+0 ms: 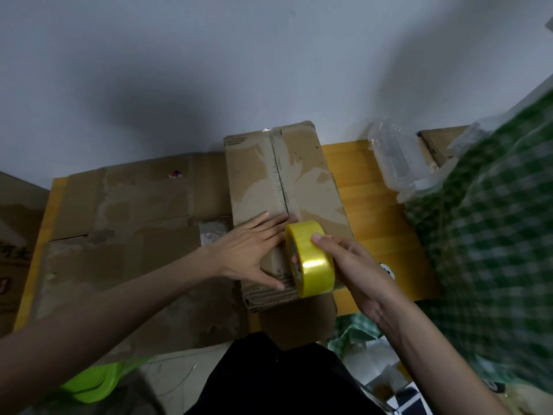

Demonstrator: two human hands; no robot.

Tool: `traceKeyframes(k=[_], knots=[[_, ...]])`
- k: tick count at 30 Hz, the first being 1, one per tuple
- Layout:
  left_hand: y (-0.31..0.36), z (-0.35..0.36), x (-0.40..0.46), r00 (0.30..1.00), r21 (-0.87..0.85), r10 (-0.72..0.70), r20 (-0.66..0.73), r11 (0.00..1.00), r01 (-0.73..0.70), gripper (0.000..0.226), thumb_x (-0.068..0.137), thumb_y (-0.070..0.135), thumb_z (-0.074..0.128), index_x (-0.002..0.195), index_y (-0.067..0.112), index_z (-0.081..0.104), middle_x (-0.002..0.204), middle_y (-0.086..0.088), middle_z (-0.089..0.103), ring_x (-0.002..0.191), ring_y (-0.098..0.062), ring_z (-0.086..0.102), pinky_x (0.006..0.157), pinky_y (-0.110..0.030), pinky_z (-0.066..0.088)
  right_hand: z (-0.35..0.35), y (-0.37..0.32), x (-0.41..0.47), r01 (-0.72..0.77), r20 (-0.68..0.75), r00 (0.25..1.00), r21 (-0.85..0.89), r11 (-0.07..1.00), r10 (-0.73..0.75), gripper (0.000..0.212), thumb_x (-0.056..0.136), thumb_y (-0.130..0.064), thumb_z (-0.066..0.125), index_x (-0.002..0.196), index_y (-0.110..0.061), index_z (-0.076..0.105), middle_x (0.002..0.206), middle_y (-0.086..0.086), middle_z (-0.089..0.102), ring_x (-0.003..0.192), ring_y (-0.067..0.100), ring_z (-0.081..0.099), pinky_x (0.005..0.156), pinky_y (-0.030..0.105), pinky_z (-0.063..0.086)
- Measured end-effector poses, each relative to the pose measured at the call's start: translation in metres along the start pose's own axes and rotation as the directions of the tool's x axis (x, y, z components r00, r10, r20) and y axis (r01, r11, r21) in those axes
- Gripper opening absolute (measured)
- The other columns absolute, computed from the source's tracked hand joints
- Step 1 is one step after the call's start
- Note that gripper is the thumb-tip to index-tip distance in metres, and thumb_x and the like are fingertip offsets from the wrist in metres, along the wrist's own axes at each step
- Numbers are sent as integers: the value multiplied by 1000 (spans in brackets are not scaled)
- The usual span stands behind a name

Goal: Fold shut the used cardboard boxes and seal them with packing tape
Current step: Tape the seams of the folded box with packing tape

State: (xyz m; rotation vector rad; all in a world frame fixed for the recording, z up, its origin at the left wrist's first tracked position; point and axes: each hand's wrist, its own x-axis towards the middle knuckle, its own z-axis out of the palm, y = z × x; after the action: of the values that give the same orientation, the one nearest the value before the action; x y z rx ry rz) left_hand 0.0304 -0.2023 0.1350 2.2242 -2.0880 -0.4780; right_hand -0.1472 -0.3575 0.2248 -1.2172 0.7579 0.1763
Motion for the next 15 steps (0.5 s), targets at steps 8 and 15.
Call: traceKeyframes(k=[8,15], knots=[[21,12,-9,997,22,-64,-45,998,65,138,62,101,44,160,12,2,164,1,-6,153,-13,-13,125,-44,-8,-4,-15,7,-95,15,995,76,993,94,25,93,-12,56,107,-2,75,107,19,74,98,30,63,87,47,49],[25,17,-10,993,28,-104,-52,994,106,139,62,102,40,160,11,1,168,-6,-2,154,-17,-13,125,-50,-2,-12,-7,9,-51,16,999,54,997,50,31,97,-20,58,114,1,73,118,21,71,120,42,61,104,60,47]])
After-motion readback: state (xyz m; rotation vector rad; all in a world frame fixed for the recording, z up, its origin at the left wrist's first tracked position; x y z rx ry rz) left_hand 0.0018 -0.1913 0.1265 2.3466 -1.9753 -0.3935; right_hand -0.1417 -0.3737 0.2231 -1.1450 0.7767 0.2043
